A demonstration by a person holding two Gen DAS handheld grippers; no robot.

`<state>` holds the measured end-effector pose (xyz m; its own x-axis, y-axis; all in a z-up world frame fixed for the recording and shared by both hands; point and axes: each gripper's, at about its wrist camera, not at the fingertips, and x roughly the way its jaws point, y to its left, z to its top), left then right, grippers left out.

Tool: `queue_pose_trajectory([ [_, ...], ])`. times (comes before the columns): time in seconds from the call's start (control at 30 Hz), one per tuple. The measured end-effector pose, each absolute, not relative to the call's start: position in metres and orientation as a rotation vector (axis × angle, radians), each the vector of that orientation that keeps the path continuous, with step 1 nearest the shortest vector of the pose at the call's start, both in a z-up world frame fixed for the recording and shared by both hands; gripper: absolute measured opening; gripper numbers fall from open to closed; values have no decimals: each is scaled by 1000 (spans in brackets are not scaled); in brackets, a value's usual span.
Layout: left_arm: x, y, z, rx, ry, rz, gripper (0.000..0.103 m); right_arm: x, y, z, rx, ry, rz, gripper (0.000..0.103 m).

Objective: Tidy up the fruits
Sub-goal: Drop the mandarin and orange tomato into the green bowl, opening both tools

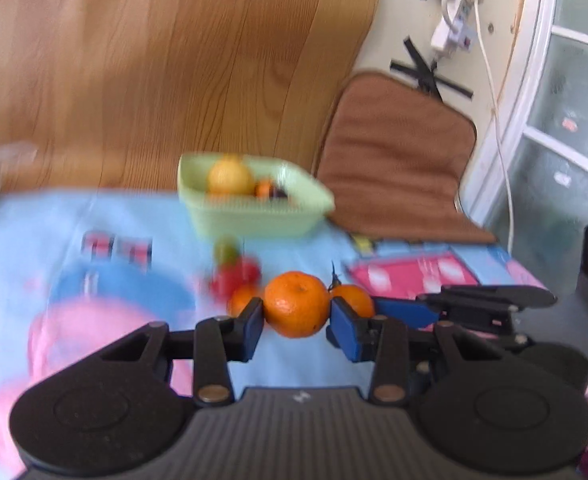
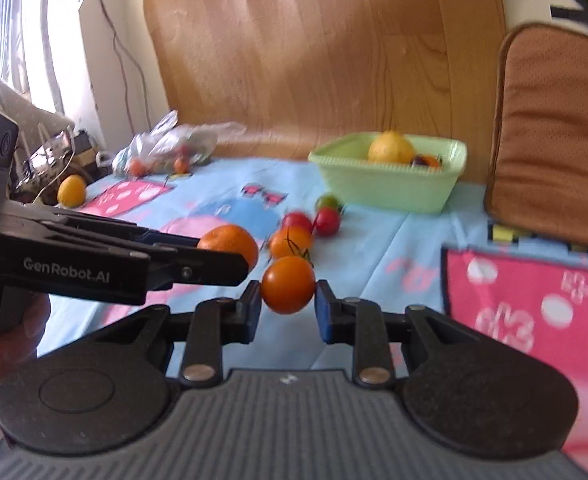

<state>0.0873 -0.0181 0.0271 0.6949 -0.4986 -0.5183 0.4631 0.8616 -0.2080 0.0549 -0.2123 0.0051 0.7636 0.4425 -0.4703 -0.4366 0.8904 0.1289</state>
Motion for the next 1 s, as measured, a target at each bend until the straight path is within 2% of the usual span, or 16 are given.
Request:
queue_pose_trajectory([
  [0.2,179,-42,43,-49,568,-515,37,130,-221,17,11,437,380,31],
  [0.47,262,-60,9,-40,668,-399,39,205,-236,-6,54,509,262,33],
  [0.53,265,-60,6,-40,663,-373,49,208,-237,-10,63,509,244,34],
  [0.6,260,-56,8,-51,650,-374,50,202,-241,-7,80,485,239,48],
  [0.83,217,-26,24,-92,606,-375,51,163,-249,7,124,437,271,49],
  [1.0,167,9,14,-185,639,-410,50,132,-243,-1,137,542,387,48],
])
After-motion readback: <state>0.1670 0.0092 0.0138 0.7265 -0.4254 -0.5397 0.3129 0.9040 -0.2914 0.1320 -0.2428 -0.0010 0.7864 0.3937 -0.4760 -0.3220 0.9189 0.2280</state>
